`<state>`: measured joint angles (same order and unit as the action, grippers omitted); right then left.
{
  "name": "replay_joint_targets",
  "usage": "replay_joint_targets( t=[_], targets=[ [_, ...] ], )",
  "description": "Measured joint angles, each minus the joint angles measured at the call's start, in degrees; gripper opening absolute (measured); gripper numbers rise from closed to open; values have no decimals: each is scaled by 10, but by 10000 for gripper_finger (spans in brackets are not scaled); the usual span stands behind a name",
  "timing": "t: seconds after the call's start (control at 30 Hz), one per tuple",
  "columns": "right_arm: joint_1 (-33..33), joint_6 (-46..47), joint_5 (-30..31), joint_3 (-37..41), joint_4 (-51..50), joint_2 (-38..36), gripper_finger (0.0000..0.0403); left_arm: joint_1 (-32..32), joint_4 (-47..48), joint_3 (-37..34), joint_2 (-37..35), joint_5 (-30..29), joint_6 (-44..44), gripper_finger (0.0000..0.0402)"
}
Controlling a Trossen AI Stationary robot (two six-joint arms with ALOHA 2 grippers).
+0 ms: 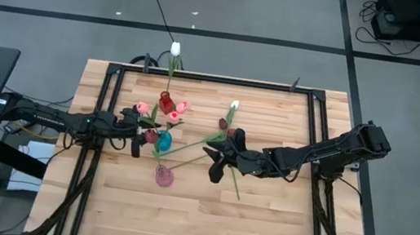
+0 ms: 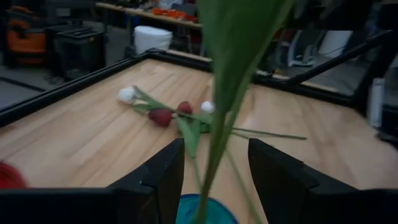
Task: Sort flowers into vase by color
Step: Put the left white flower into the red vase
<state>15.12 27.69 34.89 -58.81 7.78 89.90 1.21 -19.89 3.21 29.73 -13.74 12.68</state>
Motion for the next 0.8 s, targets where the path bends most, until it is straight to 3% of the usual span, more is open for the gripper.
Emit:
replay_joint_targets(
  t=[0.27,0.5,0.8],
  targets=[
    [-16,131,0,0,-153,-6,112,1,134,60,-2,-44,-9,184],
    [-43,203,-62,0,-218,-6,112,38,139,44,-2,-69,-17,184],
    [-26,219,-65,0,-216,-5,112,114,113,10,-2,-148,-2,184]
  ],
)
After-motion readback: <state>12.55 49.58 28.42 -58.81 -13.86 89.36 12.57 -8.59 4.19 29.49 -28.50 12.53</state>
